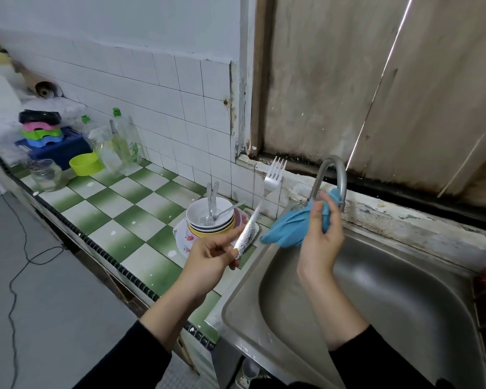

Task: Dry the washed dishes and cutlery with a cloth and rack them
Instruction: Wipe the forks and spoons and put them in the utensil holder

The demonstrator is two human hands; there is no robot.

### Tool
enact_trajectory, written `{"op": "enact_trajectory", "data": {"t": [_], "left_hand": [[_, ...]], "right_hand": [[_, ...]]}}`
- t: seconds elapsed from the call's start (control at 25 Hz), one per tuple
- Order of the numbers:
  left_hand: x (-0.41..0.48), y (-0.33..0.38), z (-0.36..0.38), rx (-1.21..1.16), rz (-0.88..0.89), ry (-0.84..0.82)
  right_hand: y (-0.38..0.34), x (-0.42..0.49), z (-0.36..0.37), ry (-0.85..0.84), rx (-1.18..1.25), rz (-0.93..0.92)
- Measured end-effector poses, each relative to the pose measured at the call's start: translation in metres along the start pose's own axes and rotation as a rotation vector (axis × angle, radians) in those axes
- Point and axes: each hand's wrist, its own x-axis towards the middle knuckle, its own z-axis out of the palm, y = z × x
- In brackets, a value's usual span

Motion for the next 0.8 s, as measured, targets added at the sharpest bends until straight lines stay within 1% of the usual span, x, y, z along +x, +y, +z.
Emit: {"op": "enact_trajectory", "data": {"t": [0.08,0.16,0.24,0.32,0.36,0.4,0.44,0.52,0.6,0.68,0.76,0.8], "left_hand": [[0.003,0.003,0.007,0.035,-0.002,-0.026],[0.0,0.005,0.017,0.115,0.032,-0.108],[-0.005,0.005,0.02,0.193,0.055,-0.202],[-0.005,0.009,0.013,0.312,0.046,-0.297],[-0.002,0.013,0.008,0.419,0.065,-0.306],[0.002,0.02,0.005,0.504,0.102,-0.266],[0.007,0.028,0.003,0.53,0.149,-0.174],[0.02,0.048,0.005,0.407,0.224,-0.004],[0.034,0.061,0.013,0.284,0.252,0.042],[0.046,0.063,0.026,0.199,0.225,0.063],[0.05,0.063,0.036,0.062,0.169,0.111],[0.051,0.065,0.038,-0.004,0.169,0.144]], "right_hand": [[0.009,-0.017,0.0,-0.202,-0.031,0.03],[0.015,-0.025,0.003,-0.35,-0.107,-0.018],[0.014,-0.021,0.004,-0.397,-0.153,-0.032],[0.006,-0.015,0.003,-0.42,-0.167,0.037],[0.002,-0.013,0.002,-0.444,-0.181,0.055],[-0.002,-0.011,0.0,-0.483,-0.2,0.065],[-0.006,-0.01,-0.001,-0.532,-0.216,0.081],[-0.012,-0.009,-0.002,-0.666,-0.262,0.102],[-0.015,-0.01,-0.004,-0.79,-0.331,0.093],[-0.017,-0.012,-0.004,-0.837,-0.375,0.075],[-0.021,-0.013,-0.007,-0.846,-0.386,0.059],[-0.023,-0.012,-0.011,-0.853,-0.395,0.061]]}}
